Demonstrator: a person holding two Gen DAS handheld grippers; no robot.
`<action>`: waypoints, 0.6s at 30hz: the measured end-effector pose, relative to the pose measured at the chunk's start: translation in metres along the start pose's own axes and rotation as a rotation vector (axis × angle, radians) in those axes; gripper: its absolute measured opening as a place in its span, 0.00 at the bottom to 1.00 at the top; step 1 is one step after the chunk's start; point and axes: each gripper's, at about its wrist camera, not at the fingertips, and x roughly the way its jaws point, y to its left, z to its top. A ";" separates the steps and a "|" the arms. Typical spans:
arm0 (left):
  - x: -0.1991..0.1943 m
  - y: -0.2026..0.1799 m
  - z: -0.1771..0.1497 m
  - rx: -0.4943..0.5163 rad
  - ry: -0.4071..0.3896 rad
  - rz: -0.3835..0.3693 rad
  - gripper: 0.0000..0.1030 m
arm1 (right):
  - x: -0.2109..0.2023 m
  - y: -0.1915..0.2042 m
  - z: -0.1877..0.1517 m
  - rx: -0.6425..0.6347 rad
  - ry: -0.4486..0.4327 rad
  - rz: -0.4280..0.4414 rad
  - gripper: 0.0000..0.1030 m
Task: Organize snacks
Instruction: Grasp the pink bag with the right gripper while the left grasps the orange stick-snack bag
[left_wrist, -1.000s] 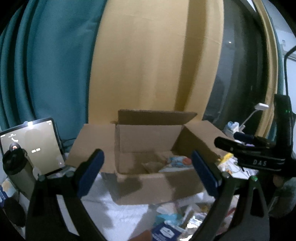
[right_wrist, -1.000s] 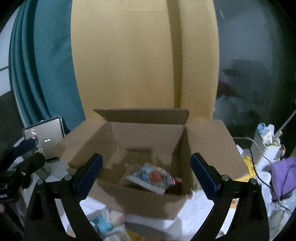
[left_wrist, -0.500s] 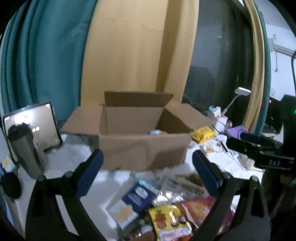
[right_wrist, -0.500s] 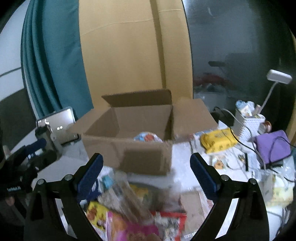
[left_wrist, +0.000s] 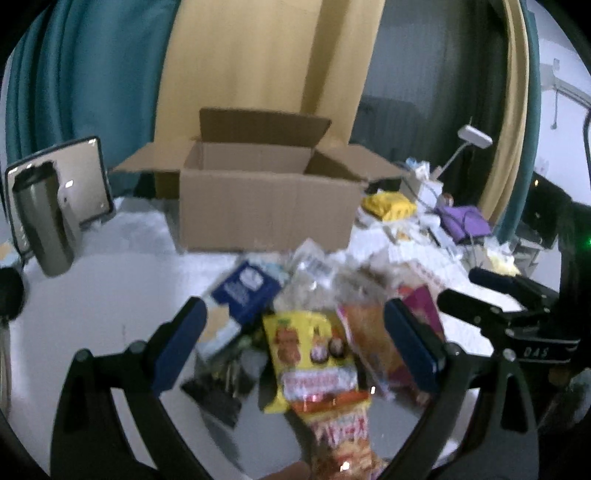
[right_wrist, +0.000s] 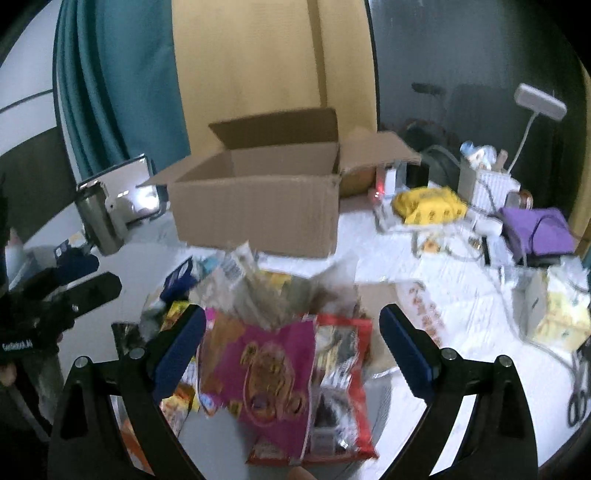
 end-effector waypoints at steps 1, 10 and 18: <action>0.000 0.000 -0.005 -0.007 0.011 0.000 0.95 | 0.002 0.001 -0.004 0.000 0.008 0.007 0.94; 0.013 -0.010 -0.058 -0.041 0.170 -0.012 0.95 | 0.030 0.009 -0.039 0.020 0.109 0.067 0.94; 0.028 -0.021 -0.078 0.019 0.263 0.004 0.83 | 0.039 0.019 -0.044 -0.011 0.107 0.073 0.94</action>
